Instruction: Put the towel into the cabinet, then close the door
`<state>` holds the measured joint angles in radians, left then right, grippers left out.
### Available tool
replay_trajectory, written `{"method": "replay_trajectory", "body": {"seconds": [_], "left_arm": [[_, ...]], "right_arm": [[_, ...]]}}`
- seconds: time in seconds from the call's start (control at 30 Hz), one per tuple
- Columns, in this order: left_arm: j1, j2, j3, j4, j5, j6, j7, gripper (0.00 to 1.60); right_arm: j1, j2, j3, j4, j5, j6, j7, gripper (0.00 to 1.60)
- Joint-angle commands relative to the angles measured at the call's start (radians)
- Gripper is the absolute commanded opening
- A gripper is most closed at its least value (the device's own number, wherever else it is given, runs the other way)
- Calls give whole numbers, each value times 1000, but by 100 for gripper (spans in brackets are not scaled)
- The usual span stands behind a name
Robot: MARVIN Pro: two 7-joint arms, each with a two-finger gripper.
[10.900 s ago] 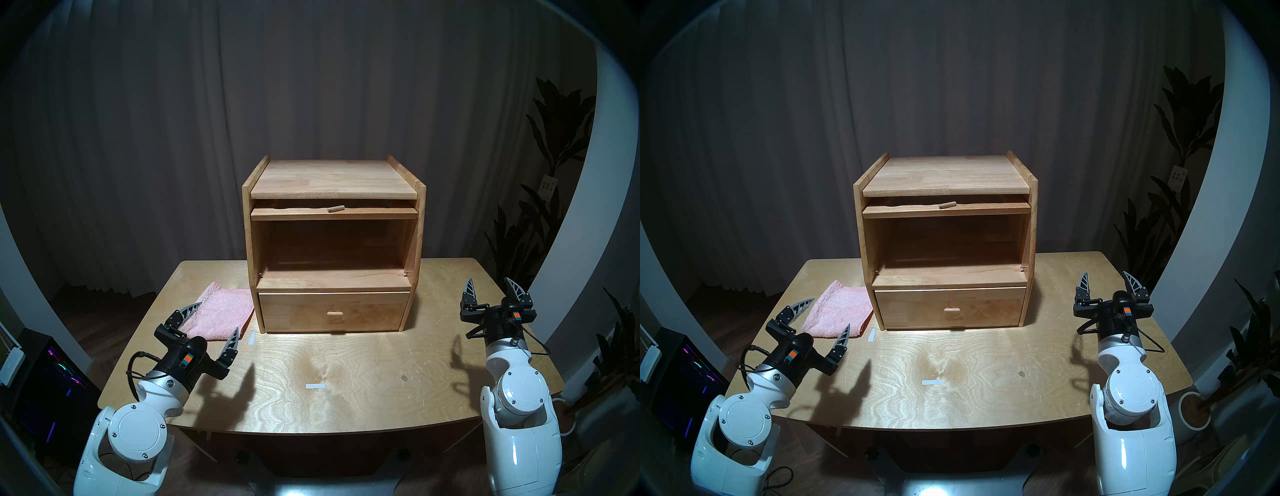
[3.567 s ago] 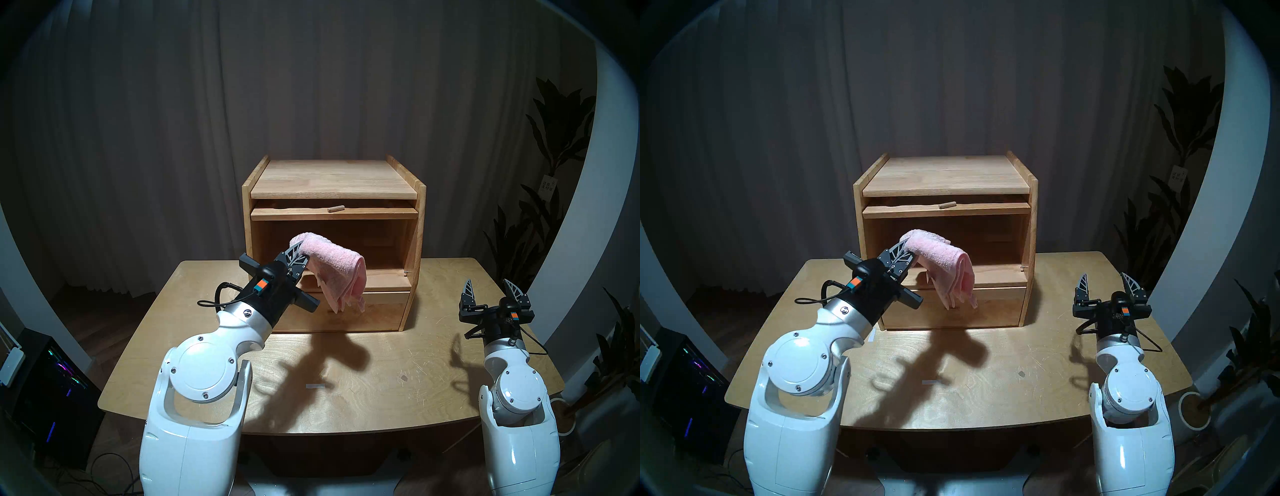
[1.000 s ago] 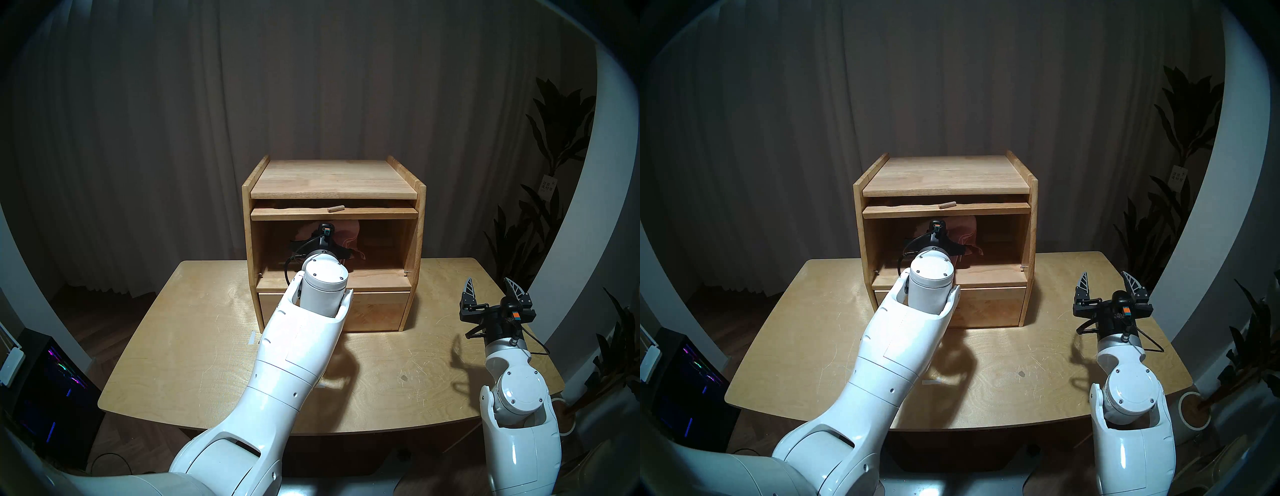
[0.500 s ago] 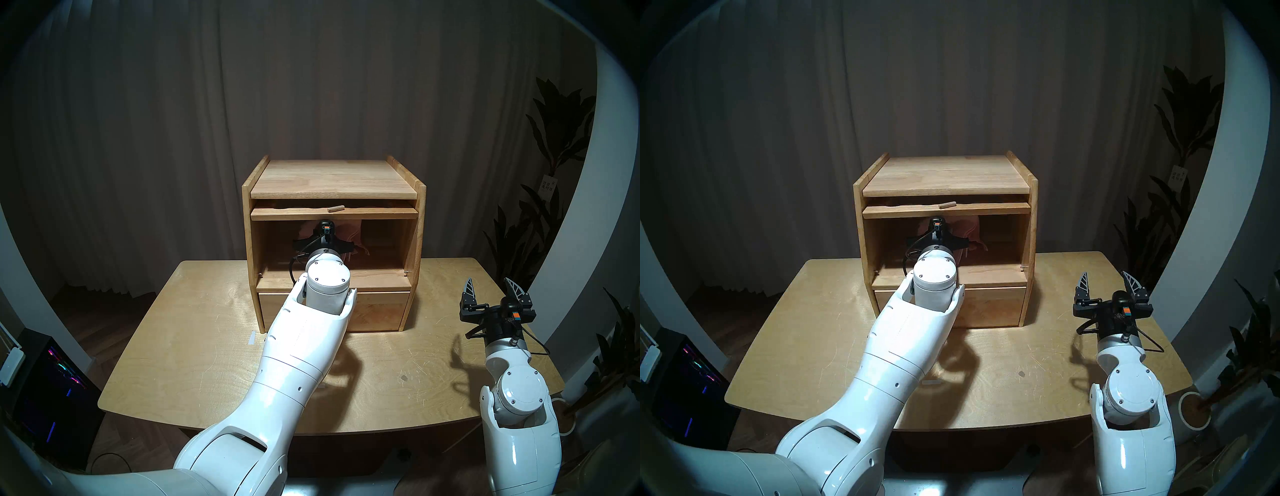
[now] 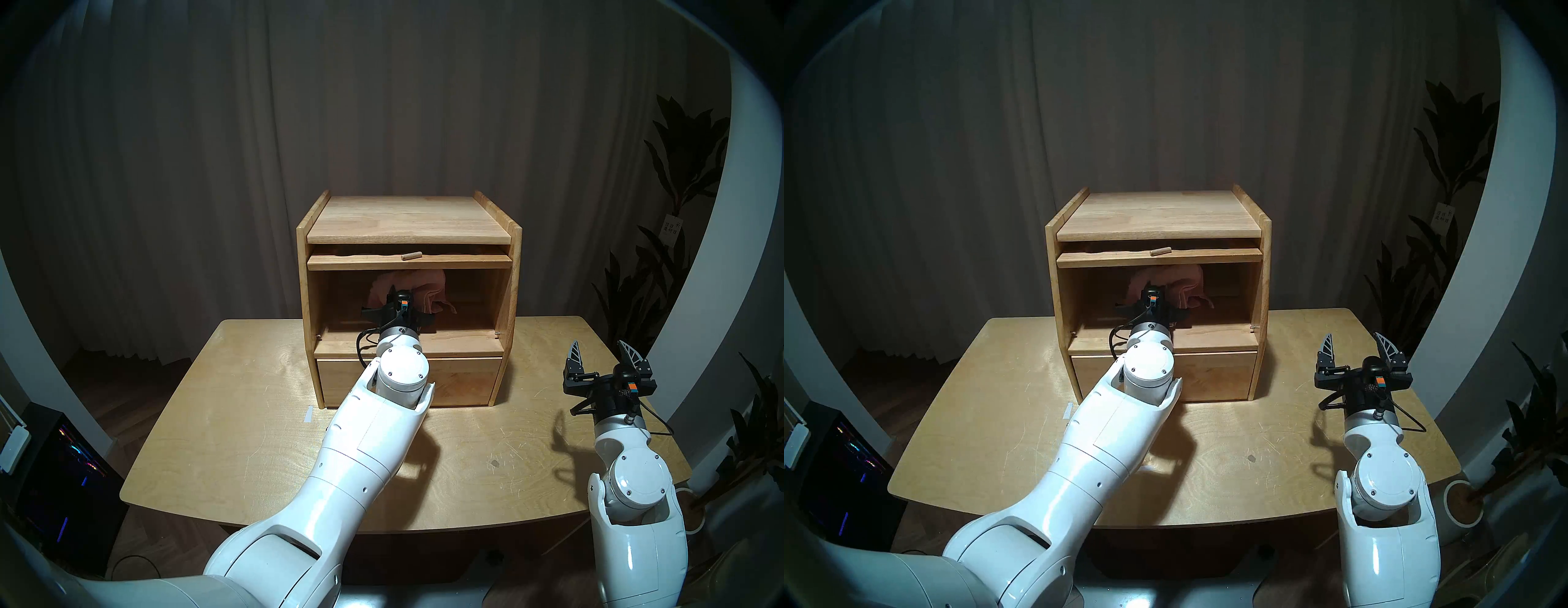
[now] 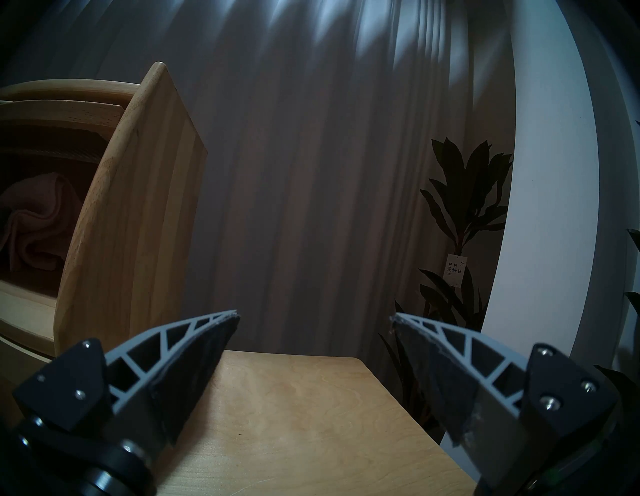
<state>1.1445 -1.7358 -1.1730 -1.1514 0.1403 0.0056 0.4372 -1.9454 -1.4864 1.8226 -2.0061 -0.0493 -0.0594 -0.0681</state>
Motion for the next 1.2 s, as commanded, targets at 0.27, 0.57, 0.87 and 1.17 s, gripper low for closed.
{"method": "replay_trajectory", "body": {"seconds": [0.27,0.57,0.87,1.17], "left_arm": [[-130,-13,-53,-1,-57,61,-109,0],[-63,-18,-56,-132,-122,127,-174,0],[-71,3,-43,-118,-111,233,-182,0],[-135,-14,-38,-29,-65,196,-115,0]], "right_arm": [[3,0,-1,-21,1,-5,0,160],[3,-1,-1,-22,1,-5,0,160],[0,-1,-1,-25,1,-3,0,160],[1,-1,-1,-24,1,-4,0,160]]}}
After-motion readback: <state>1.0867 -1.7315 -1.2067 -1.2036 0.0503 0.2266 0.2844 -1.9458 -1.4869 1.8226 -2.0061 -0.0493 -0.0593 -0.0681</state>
